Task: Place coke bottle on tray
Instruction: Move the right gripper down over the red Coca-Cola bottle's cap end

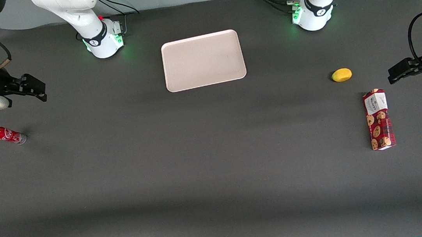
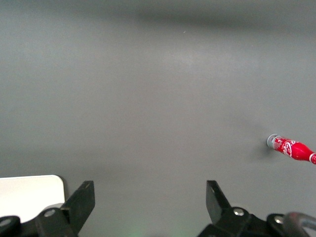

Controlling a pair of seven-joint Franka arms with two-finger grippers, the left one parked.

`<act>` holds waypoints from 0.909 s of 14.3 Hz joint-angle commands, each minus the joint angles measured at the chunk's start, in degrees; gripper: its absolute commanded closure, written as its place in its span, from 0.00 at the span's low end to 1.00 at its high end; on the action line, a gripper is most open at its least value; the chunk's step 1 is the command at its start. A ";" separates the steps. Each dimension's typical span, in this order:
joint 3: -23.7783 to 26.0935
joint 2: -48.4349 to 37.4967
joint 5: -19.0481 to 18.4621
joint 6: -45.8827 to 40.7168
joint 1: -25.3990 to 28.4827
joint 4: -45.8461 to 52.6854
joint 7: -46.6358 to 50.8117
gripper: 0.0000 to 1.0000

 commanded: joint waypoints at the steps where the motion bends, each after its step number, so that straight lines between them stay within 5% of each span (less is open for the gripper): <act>1: -0.58 1.67 1.34 -2.94 -0.52 3.41 1.86 0.00; 5: -3.56 1.32 1.18 -4.78 -0.70 3.50 -3.73 0.00; 8: -14.88 -0.35 0.56 -6.90 0.09 3.15 -23.31 0.00; 10: -20.77 -0.18 -3.73 -5.86 0.09 1.83 -34.65 0.00; 13: -31.13 1.14 -4.28 6.65 0.09 -4.91 -53.01 0.00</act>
